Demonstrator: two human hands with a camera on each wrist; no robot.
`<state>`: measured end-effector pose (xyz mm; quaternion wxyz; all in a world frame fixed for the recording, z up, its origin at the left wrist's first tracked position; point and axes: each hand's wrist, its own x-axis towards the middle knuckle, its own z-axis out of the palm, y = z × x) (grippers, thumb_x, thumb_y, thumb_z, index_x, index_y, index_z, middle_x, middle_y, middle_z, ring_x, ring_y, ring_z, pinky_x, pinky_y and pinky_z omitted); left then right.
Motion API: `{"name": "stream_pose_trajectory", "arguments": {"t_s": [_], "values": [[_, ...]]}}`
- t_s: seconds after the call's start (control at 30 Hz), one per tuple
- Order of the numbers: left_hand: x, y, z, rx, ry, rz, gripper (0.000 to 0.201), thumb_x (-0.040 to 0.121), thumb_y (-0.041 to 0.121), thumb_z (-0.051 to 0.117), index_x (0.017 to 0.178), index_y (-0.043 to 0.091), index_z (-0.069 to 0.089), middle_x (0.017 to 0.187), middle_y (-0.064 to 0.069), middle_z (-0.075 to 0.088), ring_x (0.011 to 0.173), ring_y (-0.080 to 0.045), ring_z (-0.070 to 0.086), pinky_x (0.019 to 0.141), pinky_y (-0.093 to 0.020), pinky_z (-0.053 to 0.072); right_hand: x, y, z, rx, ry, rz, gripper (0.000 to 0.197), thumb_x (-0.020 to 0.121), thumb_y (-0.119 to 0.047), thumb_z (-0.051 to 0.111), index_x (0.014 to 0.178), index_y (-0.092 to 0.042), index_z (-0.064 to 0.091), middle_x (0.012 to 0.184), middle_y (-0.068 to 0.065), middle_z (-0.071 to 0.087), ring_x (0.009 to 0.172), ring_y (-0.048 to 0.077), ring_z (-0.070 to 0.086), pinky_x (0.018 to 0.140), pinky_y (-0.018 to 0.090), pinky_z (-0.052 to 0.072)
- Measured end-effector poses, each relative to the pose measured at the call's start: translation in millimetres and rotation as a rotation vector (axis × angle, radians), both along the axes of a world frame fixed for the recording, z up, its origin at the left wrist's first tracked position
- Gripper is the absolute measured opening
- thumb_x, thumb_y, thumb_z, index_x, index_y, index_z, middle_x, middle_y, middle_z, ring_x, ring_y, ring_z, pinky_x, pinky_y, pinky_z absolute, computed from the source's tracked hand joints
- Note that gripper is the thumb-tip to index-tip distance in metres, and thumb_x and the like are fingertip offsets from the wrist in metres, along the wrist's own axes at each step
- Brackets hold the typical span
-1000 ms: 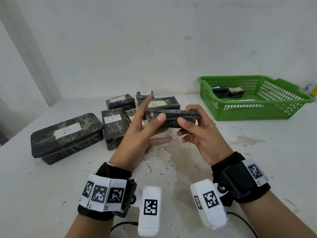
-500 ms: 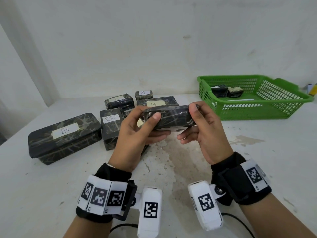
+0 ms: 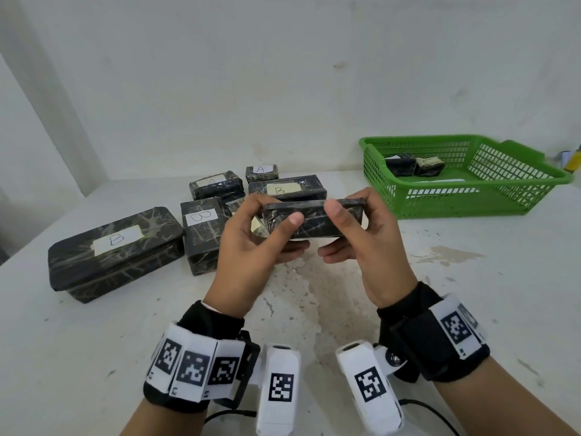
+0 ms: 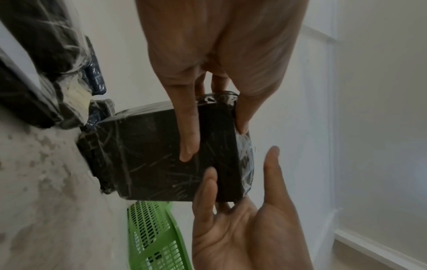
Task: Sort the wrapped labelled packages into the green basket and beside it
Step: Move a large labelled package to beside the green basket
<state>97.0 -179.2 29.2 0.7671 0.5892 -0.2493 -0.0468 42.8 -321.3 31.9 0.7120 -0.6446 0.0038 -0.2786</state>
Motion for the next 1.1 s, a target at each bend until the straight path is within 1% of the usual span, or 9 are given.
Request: {"name": "stream_pose_trajectory", "arguments": {"t_s": [0.2, 0.37, 0.5, 0.57, 0.7, 0.77, 0.87, 0.97, 1.1], "values": [[-2.4, 2.2, 3.0, -0.001, 0.01, -0.011, 0.039, 0.075, 0.025, 0.071, 0.104, 0.004, 0.056, 0.103, -0.023, 0.07, 0.078, -0.035, 0.074, 0.067, -0.032, 0.06, 0.6, 2.4, -0.8, -0.039, -0.01, -0.052, 0.032, 0.075, -0.038, 0.071, 0.084, -0.017, 0.048, 0.073, 0.002, 0.069, 0.041, 0.023, 0.062, 0.04, 0.024, 0.049], [-1.9, -0.6, -1.3, 0.012, 0.002, 0.023, 0.035, 0.083, 0.018, 0.07, 0.108, -0.002, 0.054, 0.106, -0.024, 0.067, 0.078, -0.036, 0.074, 0.064, -0.031, 0.059, 1.0, 0.2, -0.4, -0.047, 0.034, -0.019, 0.036, 0.069, -0.039, 0.074, 0.087, -0.019, 0.05, 0.073, -0.003, 0.071, 0.046, 0.024, 0.065, 0.044, 0.026, 0.052], [-1.1, 2.8, 2.1, -0.008, 0.004, -0.001, 0.039, 0.081, 0.026, 0.072, 0.106, 0.0, 0.055, 0.108, -0.029, 0.065, 0.085, -0.036, 0.073, 0.067, -0.031, 0.059, 1.9, 2.7, -3.2, -0.054, 0.028, -0.037, 0.039, 0.067, -0.035, 0.077, 0.087, -0.019, 0.047, 0.07, -0.003, 0.069, 0.045, 0.023, 0.064, 0.043, 0.025, 0.051], [-1.1, 4.9, 3.9, -0.039, 0.004, -0.032, 0.033, 0.086, 0.027, 0.07, 0.105, 0.003, 0.057, 0.108, -0.029, 0.065, 0.089, -0.036, 0.073, 0.068, -0.031, 0.059, 2.2, 3.3, -2.9, -0.038, 0.018, -0.027, 0.038, 0.069, -0.033, 0.075, 0.087, -0.018, 0.046, 0.069, -0.003, 0.07, 0.045, 0.022, 0.064, 0.043, 0.025, 0.052], [-2.8, 2.7, 3.5, -0.016, -0.034, 0.001, 0.031, 0.086, 0.026, 0.062, 0.105, 0.003, 0.056, 0.108, -0.027, 0.066, 0.08, -0.034, 0.074, 0.065, -0.03, 0.06, 1.4, 1.9, -1.1, -0.029, 0.013, -0.001, 0.038, 0.07, -0.035, 0.074, 0.091, -0.018, 0.048, 0.075, -0.004, 0.071, 0.048, 0.024, 0.066, 0.046, 0.027, 0.054], [-2.5, 1.5, 3.2, -0.003, -0.044, 0.01, 0.033, 0.085, 0.028, 0.06, 0.107, 0.002, 0.056, 0.108, -0.025, 0.067, 0.077, -0.034, 0.074, 0.064, -0.031, 0.06, 1.1, 1.9, -0.5, -0.022, 0.013, 0.007, 0.037, 0.073, -0.04, 0.069, 0.094, -0.017, 0.049, 0.081, -0.003, 0.072, 0.051, 0.026, 0.068, 0.048, 0.028, 0.055], [-0.6, 2.9, 3.5, -0.017, -0.004, -0.009, 0.041, 0.082, 0.028, 0.061, 0.111, -0.001, 0.055, 0.108, -0.025, 0.068, 0.077, -0.035, 0.074, 0.066, -0.032, 0.061, 1.0, 1.7, 0.8, -0.024, 0.011, 0.006, 0.035, 0.08, -0.046, 0.058, 0.093, -0.016, 0.049, 0.08, -0.002, 0.072, 0.049, 0.028, 0.068, 0.046, 0.029, 0.055], [-0.7, 3.9, 3.1, -0.014, -0.021, -0.008, 0.039, 0.079, 0.026, 0.066, 0.108, 0.002, 0.056, 0.108, -0.025, 0.068, 0.078, -0.036, 0.074, 0.067, -0.034, 0.062, 1.1, 0.5, 1.7, -0.029, -0.008, -0.003, 0.031, 0.081, -0.045, 0.058, 0.09, -0.017, 0.048, 0.076, -0.004, 0.071, 0.047, 0.027, 0.067, 0.043, 0.027, 0.053], [-0.4, 0.4, 0.2, -0.006, -0.029, 0.027, 0.034, 0.08, 0.024, 0.067, 0.106, 0.004, 0.058, 0.114, -0.024, 0.065, 0.082, -0.035, 0.074, 0.063, -0.03, 0.06, 1.4, -1.3, 0.6, -0.031, -0.005, 0.019, 0.032, 0.081, -0.045, 0.059, 0.091, -0.017, 0.049, 0.078, -0.002, 0.072, 0.05, 0.027, 0.068, 0.046, 0.029, 0.055]]}}
